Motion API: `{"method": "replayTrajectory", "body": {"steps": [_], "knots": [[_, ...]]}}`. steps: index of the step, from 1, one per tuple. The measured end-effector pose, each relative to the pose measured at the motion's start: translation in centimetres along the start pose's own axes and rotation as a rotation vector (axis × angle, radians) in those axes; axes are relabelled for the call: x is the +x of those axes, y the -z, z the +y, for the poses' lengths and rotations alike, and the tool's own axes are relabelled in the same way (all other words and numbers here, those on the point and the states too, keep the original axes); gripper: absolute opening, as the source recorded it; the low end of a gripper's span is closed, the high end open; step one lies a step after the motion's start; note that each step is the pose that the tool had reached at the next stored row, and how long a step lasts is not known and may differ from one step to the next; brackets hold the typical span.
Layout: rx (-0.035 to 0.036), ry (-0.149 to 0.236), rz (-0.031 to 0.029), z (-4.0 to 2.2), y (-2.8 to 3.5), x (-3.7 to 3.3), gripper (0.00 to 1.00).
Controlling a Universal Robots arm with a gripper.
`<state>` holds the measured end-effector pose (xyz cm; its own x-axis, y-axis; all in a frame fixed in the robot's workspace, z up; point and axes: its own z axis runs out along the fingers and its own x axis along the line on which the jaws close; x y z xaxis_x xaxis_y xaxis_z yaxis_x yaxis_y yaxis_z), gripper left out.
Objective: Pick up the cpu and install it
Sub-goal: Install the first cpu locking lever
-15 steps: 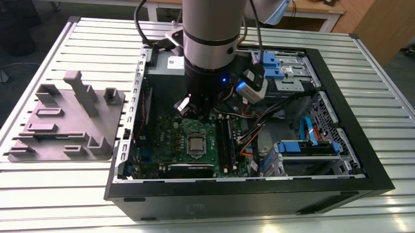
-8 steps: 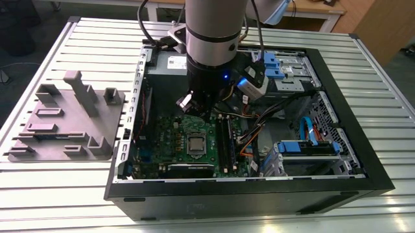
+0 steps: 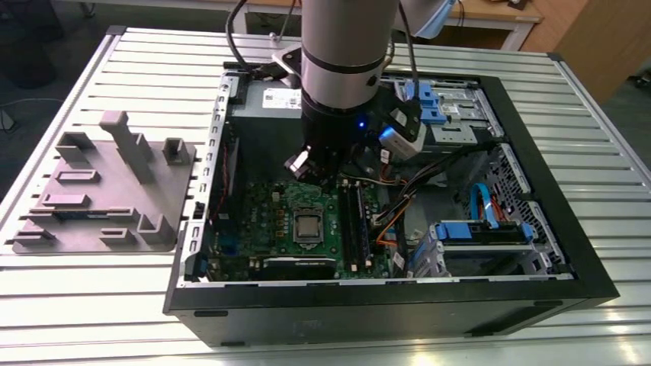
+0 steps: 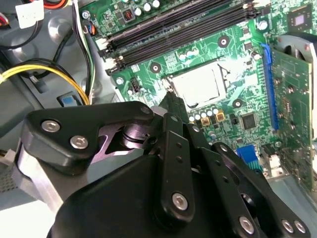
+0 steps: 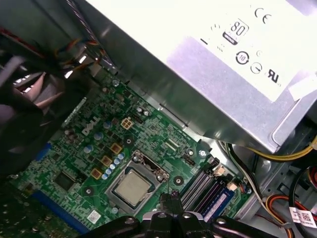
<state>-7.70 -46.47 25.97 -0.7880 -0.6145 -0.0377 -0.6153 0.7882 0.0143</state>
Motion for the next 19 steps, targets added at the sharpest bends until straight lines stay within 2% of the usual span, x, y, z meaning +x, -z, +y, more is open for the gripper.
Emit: {"method": "replayTrajectory", "body": {"steps": [11, 14, 15, 19], "knots": [[-0.0004, -0.001, -0.0004, 0.19, -1.37, -0.27, 0.1], [0.0014, -0.005, 0.0011, 0.18, -1.53, -0.25, 0.1], [0.0027, -0.03, 0.0012, 0.13, -1.83, -0.2, 0.1], [0.0046, -0.061, 0.0014, 0.12, -2.14, -0.18, 0.1]]}}
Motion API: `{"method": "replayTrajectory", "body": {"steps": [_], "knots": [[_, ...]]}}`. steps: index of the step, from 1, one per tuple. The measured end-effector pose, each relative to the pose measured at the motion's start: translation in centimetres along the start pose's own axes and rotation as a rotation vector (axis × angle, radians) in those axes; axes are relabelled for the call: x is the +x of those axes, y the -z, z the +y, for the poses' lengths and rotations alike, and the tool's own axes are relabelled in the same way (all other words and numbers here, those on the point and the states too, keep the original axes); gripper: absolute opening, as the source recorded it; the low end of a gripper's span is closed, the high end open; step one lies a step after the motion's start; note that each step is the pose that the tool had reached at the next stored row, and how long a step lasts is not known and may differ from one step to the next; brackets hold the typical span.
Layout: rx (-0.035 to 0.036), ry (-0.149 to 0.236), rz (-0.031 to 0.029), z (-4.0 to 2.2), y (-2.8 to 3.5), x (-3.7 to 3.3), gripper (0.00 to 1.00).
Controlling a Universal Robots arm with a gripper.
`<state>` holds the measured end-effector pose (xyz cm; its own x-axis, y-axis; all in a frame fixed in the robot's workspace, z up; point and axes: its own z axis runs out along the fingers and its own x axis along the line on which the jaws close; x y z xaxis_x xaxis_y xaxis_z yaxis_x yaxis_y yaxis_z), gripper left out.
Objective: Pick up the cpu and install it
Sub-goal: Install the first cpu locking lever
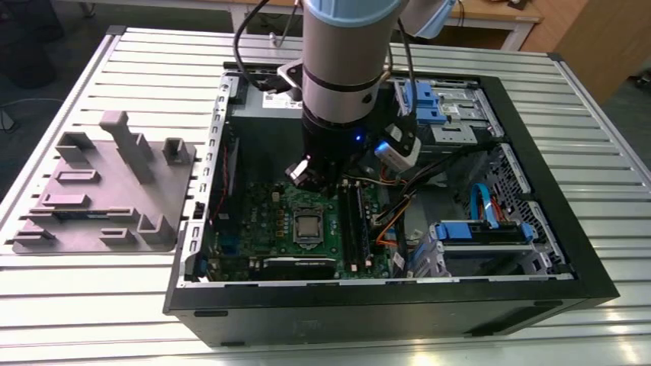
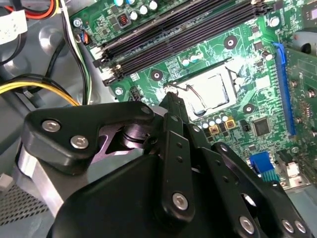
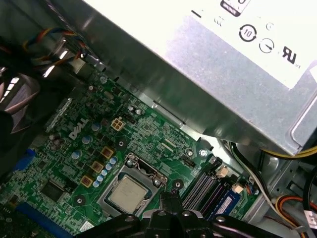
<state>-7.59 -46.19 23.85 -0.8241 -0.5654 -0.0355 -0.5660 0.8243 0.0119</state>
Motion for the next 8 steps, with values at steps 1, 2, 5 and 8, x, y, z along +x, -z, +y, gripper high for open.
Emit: {"method": "replayTrajectory", "body": {"steps": [1, 2, 5, 8], "knots": [[0.0003, -0.003, 0.0002, -0.01, 0.0, 0.02, 0.1], [0.0003, -0.003, 0.0001, -0.01, 0.0, 0.02, 0.1], [0.0004, -0.011, -0.0002, -0.13, -0.07, 0.1, 0.1], [0.0012, -0.034, -0.0004, -0.26, -0.17, 0.19, 0.1]]}}
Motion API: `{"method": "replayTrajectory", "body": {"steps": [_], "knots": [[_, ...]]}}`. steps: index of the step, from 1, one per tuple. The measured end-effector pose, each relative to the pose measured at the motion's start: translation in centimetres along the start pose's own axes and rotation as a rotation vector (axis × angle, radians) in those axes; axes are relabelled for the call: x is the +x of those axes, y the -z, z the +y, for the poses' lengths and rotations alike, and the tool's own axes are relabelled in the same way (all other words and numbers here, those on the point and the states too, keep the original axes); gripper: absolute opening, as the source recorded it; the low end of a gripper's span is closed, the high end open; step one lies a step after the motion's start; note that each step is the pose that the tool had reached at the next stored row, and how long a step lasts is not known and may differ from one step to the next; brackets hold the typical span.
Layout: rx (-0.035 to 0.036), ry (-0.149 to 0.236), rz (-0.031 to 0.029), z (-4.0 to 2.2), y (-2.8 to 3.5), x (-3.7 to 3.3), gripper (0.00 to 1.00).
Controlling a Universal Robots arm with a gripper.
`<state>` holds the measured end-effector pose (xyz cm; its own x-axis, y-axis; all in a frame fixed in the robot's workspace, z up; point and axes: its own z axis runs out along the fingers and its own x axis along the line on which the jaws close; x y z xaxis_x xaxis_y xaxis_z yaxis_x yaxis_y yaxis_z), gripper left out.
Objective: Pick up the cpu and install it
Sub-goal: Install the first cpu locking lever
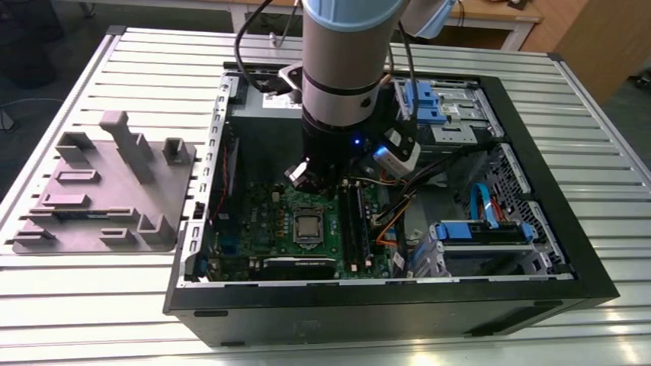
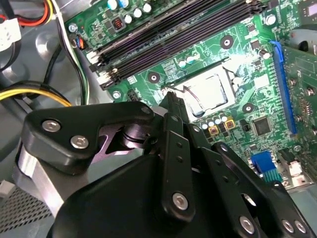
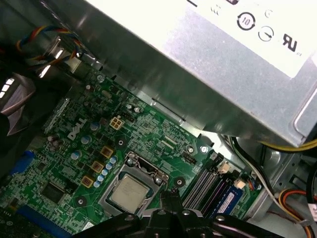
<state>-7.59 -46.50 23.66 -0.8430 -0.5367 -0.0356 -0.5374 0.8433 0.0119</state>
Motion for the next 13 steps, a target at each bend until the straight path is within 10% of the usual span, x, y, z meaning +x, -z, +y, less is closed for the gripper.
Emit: {"method": "replayTrajectory", "body": {"steps": [13], "knots": [[0.0018, -0.051, -0.0007, -1.35, -0.36, 0.87, 0.1]]}}
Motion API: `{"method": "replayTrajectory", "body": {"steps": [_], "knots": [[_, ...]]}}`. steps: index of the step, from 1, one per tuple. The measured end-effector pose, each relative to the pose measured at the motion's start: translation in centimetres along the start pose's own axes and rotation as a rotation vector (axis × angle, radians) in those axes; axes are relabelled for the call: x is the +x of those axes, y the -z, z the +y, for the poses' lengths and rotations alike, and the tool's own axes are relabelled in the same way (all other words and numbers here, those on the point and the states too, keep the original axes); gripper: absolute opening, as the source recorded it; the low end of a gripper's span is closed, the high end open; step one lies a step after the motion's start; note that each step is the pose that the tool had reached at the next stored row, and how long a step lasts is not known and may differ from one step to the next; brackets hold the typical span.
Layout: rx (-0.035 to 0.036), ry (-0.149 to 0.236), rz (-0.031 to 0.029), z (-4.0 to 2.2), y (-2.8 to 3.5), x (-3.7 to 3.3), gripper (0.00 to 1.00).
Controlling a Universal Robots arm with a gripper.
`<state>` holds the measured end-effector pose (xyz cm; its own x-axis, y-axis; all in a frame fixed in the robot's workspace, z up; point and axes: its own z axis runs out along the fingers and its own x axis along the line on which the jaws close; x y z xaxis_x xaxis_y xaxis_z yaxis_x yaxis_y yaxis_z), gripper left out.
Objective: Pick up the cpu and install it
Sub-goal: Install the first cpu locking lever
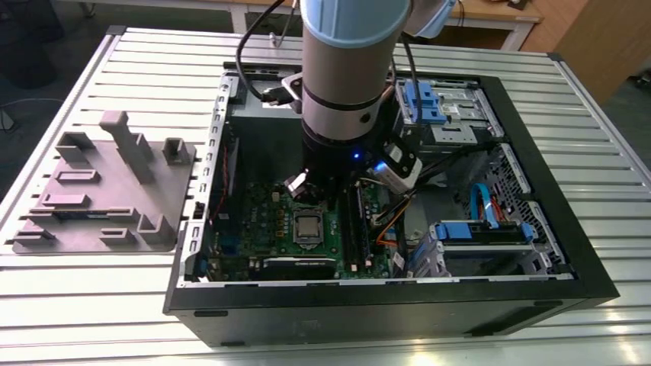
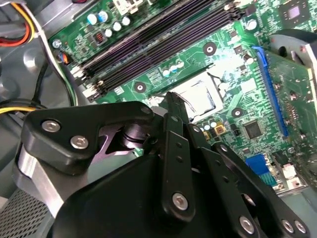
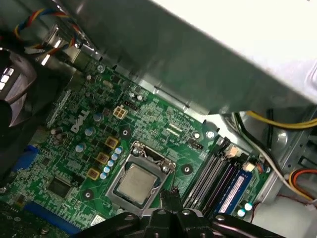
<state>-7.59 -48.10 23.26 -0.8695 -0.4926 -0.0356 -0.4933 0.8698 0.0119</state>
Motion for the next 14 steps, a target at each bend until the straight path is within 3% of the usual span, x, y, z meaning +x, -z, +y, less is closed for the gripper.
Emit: {"method": "replayTrajectory", "body": {"steps": [14], "knots": [[0.003, -0.057, -0.001, -0.85, -1.25, 0.54, 0.1]]}}
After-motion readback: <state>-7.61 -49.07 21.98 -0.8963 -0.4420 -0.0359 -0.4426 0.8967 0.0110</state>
